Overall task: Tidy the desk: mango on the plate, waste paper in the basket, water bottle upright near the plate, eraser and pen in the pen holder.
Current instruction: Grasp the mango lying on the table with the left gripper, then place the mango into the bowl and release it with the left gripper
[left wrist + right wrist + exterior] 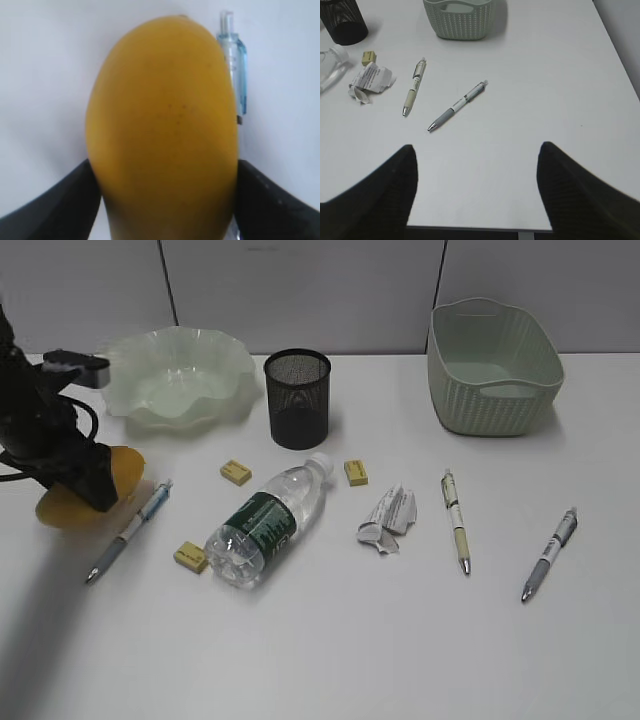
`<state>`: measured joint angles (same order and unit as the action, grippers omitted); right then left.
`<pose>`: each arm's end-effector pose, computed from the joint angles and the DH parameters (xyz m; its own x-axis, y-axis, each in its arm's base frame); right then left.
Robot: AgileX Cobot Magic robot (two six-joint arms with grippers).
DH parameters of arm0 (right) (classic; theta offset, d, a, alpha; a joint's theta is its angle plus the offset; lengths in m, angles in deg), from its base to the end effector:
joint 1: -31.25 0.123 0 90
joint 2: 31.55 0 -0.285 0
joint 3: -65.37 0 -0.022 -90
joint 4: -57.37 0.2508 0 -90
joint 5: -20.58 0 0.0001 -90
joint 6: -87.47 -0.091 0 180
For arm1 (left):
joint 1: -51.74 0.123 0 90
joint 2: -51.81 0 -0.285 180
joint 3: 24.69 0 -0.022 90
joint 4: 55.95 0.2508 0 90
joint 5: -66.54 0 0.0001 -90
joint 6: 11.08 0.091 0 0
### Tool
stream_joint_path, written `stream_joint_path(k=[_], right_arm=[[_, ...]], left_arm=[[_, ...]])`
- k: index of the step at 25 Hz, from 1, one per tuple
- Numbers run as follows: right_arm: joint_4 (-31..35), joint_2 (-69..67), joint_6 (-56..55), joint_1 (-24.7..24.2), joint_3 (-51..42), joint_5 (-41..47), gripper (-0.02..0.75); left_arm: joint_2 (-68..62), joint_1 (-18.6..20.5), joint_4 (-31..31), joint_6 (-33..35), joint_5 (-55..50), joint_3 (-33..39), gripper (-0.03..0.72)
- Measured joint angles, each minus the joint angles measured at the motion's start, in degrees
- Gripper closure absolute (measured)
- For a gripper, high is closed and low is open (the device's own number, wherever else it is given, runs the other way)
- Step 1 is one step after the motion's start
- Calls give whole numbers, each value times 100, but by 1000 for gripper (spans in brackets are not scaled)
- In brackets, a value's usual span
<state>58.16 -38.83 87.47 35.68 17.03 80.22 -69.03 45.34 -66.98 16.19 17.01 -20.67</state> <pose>-0.0060 0.0006 0.2800 -0.4260 -0.0260 -0.9043 -0.0850 0.9963 0.0114 0.3702 -0.0549 0.1529 -0.8850 0.4407 -0.1501 0.4570 0.8839 -0.0993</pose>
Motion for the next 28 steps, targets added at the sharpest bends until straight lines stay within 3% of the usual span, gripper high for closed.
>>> stream_joint_path(k=[6, 14, 28], right_arm=[[0, 0, 0, 0, 0, 0, 153], [0, 0, 0, 0, 0, 0, 153], [0, 0, 0, 0, 0, 0, 153]], left_arm=[[787, 0, -6, -22, -190, -20, 99], [1082, 0, -505, -27, 700, -533, 99], [-1041, 0, -1670, -27, 1767, -2499, 99]])
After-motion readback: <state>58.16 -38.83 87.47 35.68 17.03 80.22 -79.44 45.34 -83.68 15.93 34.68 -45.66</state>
